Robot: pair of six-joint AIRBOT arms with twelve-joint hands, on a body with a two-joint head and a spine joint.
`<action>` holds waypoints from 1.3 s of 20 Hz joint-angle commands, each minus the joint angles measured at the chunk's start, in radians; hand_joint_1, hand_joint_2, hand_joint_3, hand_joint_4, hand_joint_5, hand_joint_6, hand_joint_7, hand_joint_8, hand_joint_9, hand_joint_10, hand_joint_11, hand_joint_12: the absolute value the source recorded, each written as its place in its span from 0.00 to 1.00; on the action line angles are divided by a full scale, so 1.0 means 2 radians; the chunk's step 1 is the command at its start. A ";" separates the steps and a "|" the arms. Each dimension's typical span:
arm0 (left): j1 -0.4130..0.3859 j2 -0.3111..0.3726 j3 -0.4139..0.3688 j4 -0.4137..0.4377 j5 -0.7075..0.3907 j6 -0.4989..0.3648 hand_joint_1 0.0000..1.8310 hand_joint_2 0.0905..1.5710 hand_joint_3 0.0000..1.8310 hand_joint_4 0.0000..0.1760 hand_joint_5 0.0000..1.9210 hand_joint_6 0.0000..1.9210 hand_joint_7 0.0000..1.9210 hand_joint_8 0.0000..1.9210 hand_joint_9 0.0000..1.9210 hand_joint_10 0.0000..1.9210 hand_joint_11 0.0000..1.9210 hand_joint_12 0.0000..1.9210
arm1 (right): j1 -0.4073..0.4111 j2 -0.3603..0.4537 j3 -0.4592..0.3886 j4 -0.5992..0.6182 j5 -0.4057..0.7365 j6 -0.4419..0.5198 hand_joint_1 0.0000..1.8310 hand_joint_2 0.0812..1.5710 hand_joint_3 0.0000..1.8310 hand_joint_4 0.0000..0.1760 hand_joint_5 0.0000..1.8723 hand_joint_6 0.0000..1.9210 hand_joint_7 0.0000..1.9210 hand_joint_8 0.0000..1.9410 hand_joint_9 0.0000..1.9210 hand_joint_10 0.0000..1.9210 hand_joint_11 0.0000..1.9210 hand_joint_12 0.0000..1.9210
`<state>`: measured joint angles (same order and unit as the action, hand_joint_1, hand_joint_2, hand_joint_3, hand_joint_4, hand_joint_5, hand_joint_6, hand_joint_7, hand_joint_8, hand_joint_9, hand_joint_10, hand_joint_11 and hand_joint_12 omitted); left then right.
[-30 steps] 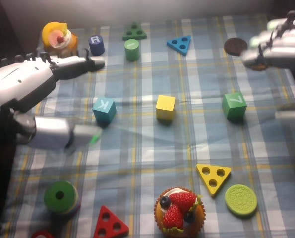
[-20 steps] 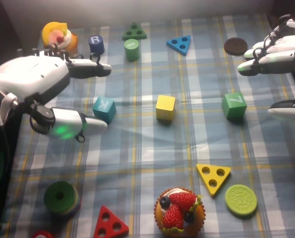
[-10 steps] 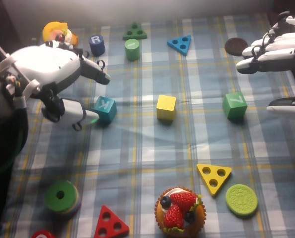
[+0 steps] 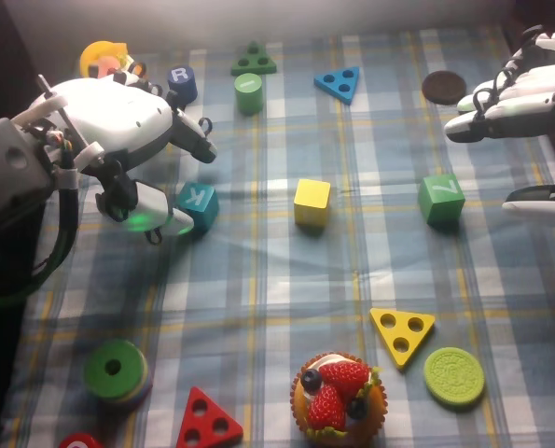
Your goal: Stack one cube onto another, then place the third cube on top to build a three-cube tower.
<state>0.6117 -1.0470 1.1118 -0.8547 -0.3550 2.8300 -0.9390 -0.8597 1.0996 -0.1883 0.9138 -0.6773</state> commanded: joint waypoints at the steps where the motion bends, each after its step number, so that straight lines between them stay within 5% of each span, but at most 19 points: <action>1: -0.008 -0.005 0.002 0.006 -0.031 0.011 0.48 0.66 0.00 0.74 0.33 0.00 0.25 0.00 0.18 0.00 0.00 0.22 | 0.007 0.000 0.003 0.012 0.057 0.002 0.39 0.76 0.00 0.00 0.29 0.00 0.28 0.00 0.26 0.00 0.01 0.56; 2: -0.009 -0.008 0.005 -0.001 -0.027 0.024 0.48 0.68 0.01 0.75 0.32 0.00 0.22 0.00 0.16 0.00 0.00 0.18 | 0.007 -0.001 0.003 0.012 0.057 0.002 0.40 0.76 0.00 0.00 0.29 0.00 0.28 0.00 0.26 0.00 0.00 0.56; 5: -0.009 -0.011 0.010 -0.010 -0.019 0.031 0.48 0.67 0.00 0.71 0.36 0.00 0.25 0.00 0.19 0.00 0.00 0.28 | 0.007 -0.002 0.004 0.011 0.056 0.002 0.41 0.76 0.00 0.00 0.29 0.00 0.29 0.00 0.27 0.00 0.02 0.54; 9: -0.008 -0.015 0.013 -0.012 -0.017 0.031 0.50 0.70 0.00 0.65 0.39 0.00 0.25 0.00 0.19 0.00 0.00 0.29 | 0.007 -0.003 0.005 0.010 0.056 0.002 0.40 0.76 0.00 0.00 0.29 0.00 0.30 0.00 0.28 0.00 0.04 0.52; 10: -0.008 -0.015 0.013 -0.012 -0.016 0.031 0.52 0.73 0.00 0.93 0.43 0.49 0.27 0.00 0.21 0.00 0.00 0.31 | 0.007 -0.004 0.005 0.010 0.056 0.002 0.40 0.76 0.00 0.00 0.29 0.00 0.30 0.00 0.28 0.00 0.04 0.53; 11: -0.007 -0.016 0.014 -0.012 -0.016 0.031 0.51 0.74 0.00 0.99 0.42 0.62 0.28 0.00 0.22 0.00 0.00 0.32 | 0.007 -0.004 0.005 0.009 0.056 0.002 0.40 0.77 0.00 0.00 0.29 0.00 0.29 0.00 0.28 0.00 0.04 0.53; 13: -0.006 -0.017 0.015 -0.014 -0.016 0.031 0.49 0.77 0.00 1.00 0.38 0.70 0.25 0.00 0.19 0.00 0.00 0.29 | 0.007 -0.004 0.005 0.009 0.056 0.002 0.41 0.77 0.00 0.00 0.29 0.00 0.30 0.00 0.28 0.00 0.05 0.52; 22: -0.003 -0.023 0.015 -0.030 -0.027 0.030 0.48 0.79 0.00 1.00 0.37 0.72 0.27 0.00 0.21 0.00 0.00 0.26 | 0.007 -0.005 0.005 0.009 0.056 0.003 0.41 0.78 0.00 0.00 0.29 0.00 0.31 0.00 0.29 0.00 0.05 0.55; 26: 0.001 -0.020 0.007 -0.012 -0.045 -0.016 0.50 0.77 0.00 0.99 0.40 0.68 0.31 0.01 0.23 0.00 0.00 0.29 | 0.007 -0.005 0.005 0.010 0.057 0.005 0.39 0.79 0.00 0.00 0.29 0.00 0.31 0.00 0.29 0.00 0.05 0.53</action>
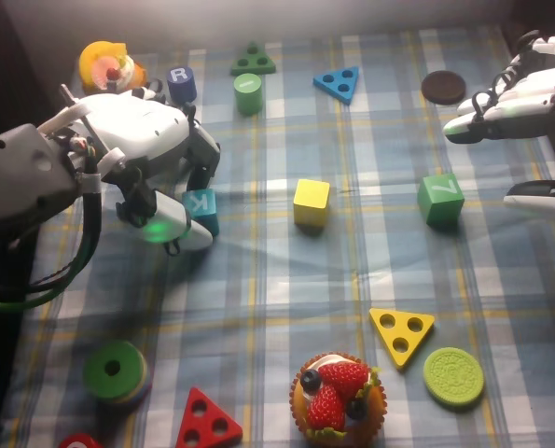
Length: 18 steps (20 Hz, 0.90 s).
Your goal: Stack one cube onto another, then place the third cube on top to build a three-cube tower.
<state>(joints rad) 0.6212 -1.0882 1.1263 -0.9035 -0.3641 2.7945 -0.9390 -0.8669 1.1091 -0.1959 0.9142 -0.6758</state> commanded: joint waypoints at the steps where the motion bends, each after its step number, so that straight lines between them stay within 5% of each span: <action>1: -0.003 0.004 -0.006 0.024 -0.048 -0.019 0.53 0.74 0.00 1.00 0.44 0.62 0.35 0.02 0.26 0.01 0.00 0.30 | 0.007 -0.001 0.000 0.013 0.056 0.004 0.39 0.80 0.00 0.00 0.29 0.00 0.31 0.00 0.29 0.00 0.05 0.53; 5: -0.002 0.020 -0.038 0.102 -0.094 -0.118 0.55 0.70 0.00 1.00 0.48 0.54 0.39 0.00 0.28 0.00 0.01 0.32 | 0.007 -0.001 0.000 0.014 0.057 0.005 0.39 0.80 0.00 0.00 0.29 0.00 0.31 0.00 0.29 0.00 0.04 0.54; 6: -0.003 0.022 -0.045 0.123 -0.105 -0.139 0.55 0.71 0.00 0.92 0.48 0.55 0.38 0.00 0.27 0.00 0.01 0.31 | 0.007 -0.001 0.000 0.015 0.057 0.005 0.39 0.81 0.00 0.00 0.29 0.00 0.30 0.00 0.28 0.00 0.03 0.54; 9: -0.014 0.019 -0.053 0.158 -0.120 -0.171 0.54 0.72 0.00 1.00 0.46 0.58 0.37 0.00 0.27 0.00 0.02 0.29 | 0.007 -0.001 0.000 0.016 0.057 0.006 0.38 0.81 0.00 0.00 0.29 0.00 0.30 0.00 0.29 0.00 0.03 0.55; 18: -0.048 -0.022 -0.034 0.187 -0.122 -0.195 0.56 0.68 0.00 1.00 0.52 0.48 0.38 0.00 0.27 0.00 0.03 0.35 | 0.007 -0.006 0.003 0.016 0.057 0.006 0.32 0.83 0.00 0.00 0.29 0.00 0.31 0.00 0.29 0.00 0.01 0.61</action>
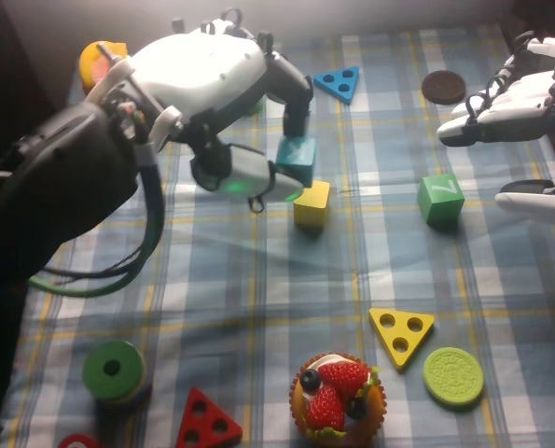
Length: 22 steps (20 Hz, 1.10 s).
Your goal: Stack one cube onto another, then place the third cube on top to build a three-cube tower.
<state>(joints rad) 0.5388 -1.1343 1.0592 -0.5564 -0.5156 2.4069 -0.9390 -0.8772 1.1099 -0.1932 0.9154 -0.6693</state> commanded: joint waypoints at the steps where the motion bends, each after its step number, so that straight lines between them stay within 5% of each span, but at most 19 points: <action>1: -0.008 -0.005 0.004 0.014 -0.042 -0.002 0.56 0.68 0.00 1.00 0.52 0.48 0.37 0.00 0.27 0.00 0.01 0.39 | 0.007 -0.002 0.003 0.015 0.056 0.002 0.32 0.83 0.00 0.00 0.29 0.00 0.31 0.00 0.29 0.00 0.01 0.61; 11: -0.014 -0.049 0.048 0.000 0.010 -0.002 0.57 0.67 0.00 1.00 0.53 0.47 0.38 0.00 0.27 0.00 0.01 0.39 | 0.007 -0.007 0.007 0.015 0.058 0.002 0.34 0.82 0.00 0.00 0.28 0.00 0.30 0.00 0.28 0.00 0.00 0.61; 22: -0.008 -0.053 0.060 -0.012 0.030 0.005 0.56 0.68 0.00 1.00 0.52 0.49 0.37 0.00 0.28 0.00 0.01 0.40 | 0.007 -0.007 0.007 0.015 0.058 0.002 0.33 0.83 0.00 0.00 0.28 0.00 0.31 0.00 0.29 0.00 0.02 0.59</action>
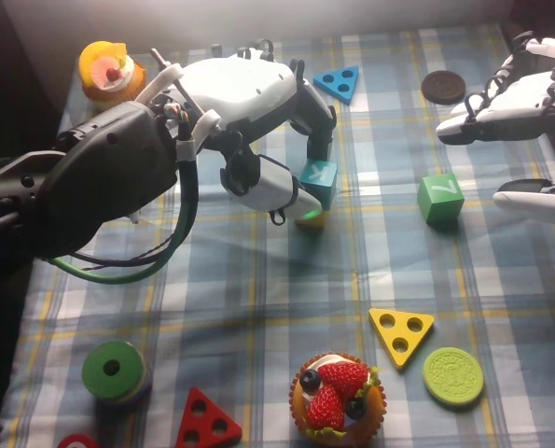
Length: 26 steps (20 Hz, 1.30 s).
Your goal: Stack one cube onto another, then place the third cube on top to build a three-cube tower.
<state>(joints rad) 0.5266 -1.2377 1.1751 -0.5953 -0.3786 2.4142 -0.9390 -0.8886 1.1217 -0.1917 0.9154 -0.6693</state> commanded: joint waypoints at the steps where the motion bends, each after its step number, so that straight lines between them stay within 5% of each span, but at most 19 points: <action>1: -0.001 -0.001 0.002 0.007 -0.038 0.004 0.56 0.68 0.00 1.00 0.52 0.49 0.37 0.00 0.28 0.00 0.01 0.40 | 0.007 -0.002 0.002 0.014 0.058 0.002 0.33 0.83 0.00 0.00 0.28 0.00 0.31 0.00 0.29 0.00 0.02 0.59; 26: 0.001 -0.003 0.011 -0.003 -0.027 0.010 0.55 0.69 0.00 1.00 0.51 0.50 0.34 0.00 0.27 0.00 0.00 0.38 | 0.007 -0.002 0.002 0.014 0.058 0.003 0.34 0.83 0.00 0.00 0.29 0.00 0.31 0.00 0.29 0.00 0.02 0.59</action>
<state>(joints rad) 0.5285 -1.2377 1.1908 -0.6174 -0.3634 2.4290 -0.9390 -0.8894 1.1225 -0.1921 0.9157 -0.6693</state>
